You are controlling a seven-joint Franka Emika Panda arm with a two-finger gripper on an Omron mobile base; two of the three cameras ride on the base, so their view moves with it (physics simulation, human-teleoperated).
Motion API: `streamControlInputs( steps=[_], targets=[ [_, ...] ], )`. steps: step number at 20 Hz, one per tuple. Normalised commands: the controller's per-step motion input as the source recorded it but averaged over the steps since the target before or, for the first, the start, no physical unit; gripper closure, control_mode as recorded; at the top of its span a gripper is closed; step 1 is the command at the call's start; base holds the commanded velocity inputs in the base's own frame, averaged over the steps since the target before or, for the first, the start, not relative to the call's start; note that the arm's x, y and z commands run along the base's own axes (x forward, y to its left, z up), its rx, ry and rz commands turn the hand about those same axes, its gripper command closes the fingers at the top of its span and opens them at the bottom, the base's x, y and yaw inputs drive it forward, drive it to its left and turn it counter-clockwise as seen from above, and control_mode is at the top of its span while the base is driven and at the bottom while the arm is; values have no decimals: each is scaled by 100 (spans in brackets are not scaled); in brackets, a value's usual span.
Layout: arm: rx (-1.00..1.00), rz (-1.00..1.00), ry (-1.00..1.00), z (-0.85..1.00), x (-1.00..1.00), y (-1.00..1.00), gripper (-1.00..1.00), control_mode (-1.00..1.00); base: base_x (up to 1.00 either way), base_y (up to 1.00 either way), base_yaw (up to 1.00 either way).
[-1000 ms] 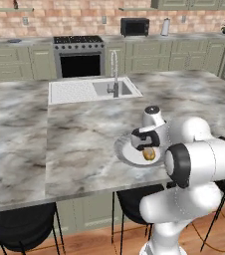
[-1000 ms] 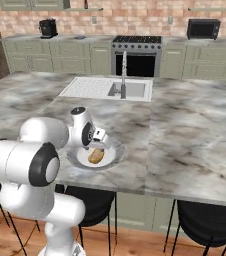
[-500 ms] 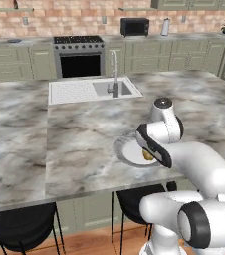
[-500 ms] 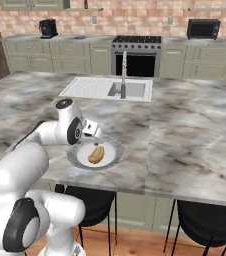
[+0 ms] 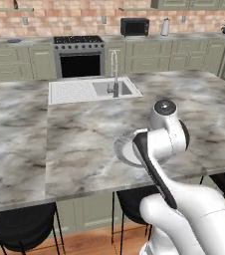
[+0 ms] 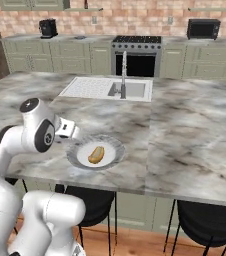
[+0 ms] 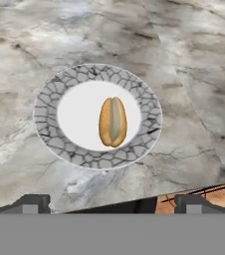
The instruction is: Move the hot dog bun to the plate on the dining table and place the condiment next to that plate. Then navigate to the fridge and take the sausage and place it on the plate as well.
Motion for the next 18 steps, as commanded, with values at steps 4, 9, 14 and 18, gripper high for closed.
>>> streamControlInputs(
  steps=[4, 9, 14, 18],
  targets=[
    [0, 11, 0, 51, -90, 29, -100, -100, 0, 0, 0],
    [3, 12, -10, 32, -93, 5, -100, -100, 0, 0, 0],
    [2, 0, -20, 10, -67, 0, -100, -100, 0, 0, 0],
    [0, 0, -1, 0, -1, 0, -100, -100, 0, 0, 0]
  ],
)
